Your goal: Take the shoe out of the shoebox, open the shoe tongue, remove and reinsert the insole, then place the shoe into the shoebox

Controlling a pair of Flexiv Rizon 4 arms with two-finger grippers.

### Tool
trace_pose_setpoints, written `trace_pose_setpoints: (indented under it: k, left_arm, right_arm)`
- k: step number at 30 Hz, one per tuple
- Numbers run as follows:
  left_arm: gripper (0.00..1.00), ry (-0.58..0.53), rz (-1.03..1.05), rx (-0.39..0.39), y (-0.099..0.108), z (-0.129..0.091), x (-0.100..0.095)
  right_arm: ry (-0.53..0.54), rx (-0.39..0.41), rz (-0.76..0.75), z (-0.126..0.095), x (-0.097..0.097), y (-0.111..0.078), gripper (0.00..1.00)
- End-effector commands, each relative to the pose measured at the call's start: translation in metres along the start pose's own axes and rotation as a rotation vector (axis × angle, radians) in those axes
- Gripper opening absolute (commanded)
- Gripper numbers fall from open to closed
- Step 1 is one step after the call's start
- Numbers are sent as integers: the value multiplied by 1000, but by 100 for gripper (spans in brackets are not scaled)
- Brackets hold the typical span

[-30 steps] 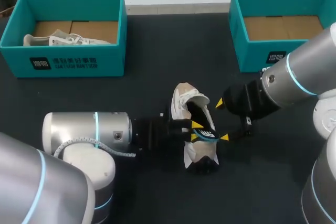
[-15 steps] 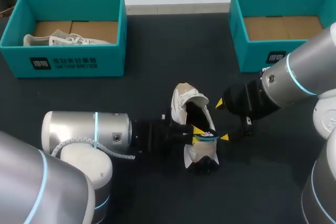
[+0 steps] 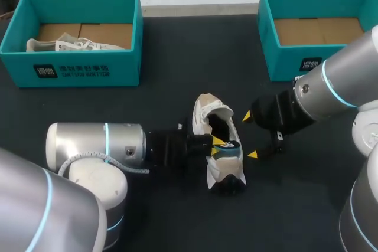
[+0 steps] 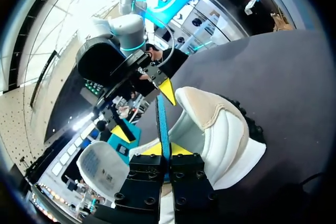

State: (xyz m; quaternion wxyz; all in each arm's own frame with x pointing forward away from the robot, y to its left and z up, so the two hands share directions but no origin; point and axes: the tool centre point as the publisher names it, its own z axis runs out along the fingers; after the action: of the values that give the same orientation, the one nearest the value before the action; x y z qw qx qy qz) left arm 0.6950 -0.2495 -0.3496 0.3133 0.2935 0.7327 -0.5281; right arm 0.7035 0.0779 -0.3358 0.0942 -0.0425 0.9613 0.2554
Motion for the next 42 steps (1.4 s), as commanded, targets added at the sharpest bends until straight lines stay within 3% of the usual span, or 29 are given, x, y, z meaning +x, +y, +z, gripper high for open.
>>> trace_pose_setpoints:
  k: [1,2,3,4,5,13,17,20,22,23,34,41,42]
  left_arm:
    - [0,-11,0,-1,-1,1,4]
    - [0,-13,-6,9,-4,1,4]
    - [19,-18,-8,16,-7,0,3]
    - [31,-19,-7,18,-8,-1,3]
    - [33,-19,-5,21,-11,-1,2]
    - [34,-30,4,55,-28,-6,-3]
    - [30,-10,0,78,-34,-1,1]
    - [22,4,-4,89,-37,3,6]
    - [1,15,-9,89,-36,5,9]
    - [0,18,-9,87,-34,6,10]
    - [0,46,24,27,-8,1,14]
    - [0,39,20,28,-12,-4,12]
    - [11,33,22,32,-14,-4,11]
  right_arm:
    - [-2,0,-1,1,1,0,100]
    - [-2,0,-1,1,1,0,100]
    - [-2,0,-1,1,1,0,100]
    - [-2,0,-1,1,1,0,100]
    - [-2,0,-1,1,1,0,100]
    - [-2,0,-1,1,1,0,100]
    - [-2,0,-1,1,1,0,100]
    - [-2,0,-1,1,1,0,100]
    - [-2,0,-1,1,1,0,100]
    - [-2,0,-1,1,1,0,100]
    - [-2,0,-1,1,1,0,100]
    - [-2,0,-1,1,1,0,100]
    - [-2,0,-1,1,1,0,100]
